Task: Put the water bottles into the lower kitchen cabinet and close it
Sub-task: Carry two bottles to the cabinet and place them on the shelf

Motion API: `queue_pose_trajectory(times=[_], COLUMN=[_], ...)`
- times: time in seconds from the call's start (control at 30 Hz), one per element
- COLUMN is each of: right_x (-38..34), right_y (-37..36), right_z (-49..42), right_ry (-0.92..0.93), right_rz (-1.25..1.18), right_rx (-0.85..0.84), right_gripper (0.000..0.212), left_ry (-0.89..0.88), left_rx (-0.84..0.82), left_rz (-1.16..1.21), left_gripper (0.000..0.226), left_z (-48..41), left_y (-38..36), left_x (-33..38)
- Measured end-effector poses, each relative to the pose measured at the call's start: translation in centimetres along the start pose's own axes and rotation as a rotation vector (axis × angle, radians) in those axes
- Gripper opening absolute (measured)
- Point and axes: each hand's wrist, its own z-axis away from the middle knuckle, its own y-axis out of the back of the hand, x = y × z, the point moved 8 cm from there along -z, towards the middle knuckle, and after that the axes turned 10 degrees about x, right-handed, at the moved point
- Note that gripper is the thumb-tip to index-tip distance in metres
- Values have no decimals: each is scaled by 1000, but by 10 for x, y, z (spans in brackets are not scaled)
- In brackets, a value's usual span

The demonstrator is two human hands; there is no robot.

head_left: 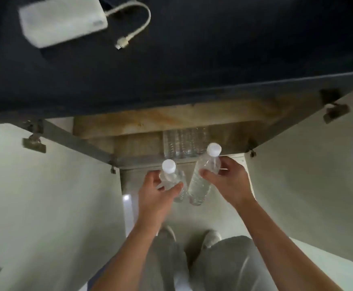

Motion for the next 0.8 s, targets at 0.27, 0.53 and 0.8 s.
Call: queue_pose_trajectory(times=[0.27, 0.53, 0.8], right_x=[116, 118, 136], right_y=[-73, -102, -86], right_z=[-106, -194, -202], right_ry=[74, 252, 101], right_rz=[17, -62, -80], right_rx=[15, 14, 24], right_gripper=[36, 32, 15], left_ry=[-87, -277, -118], left_rx=[3, -95, -184], left_rz=[-89, -21, 70], left_gripper=[47, 37, 24], left_z=[-123, -202, -207], left_y=[-87, -153, -153], left_x=[-108, -94, -96])
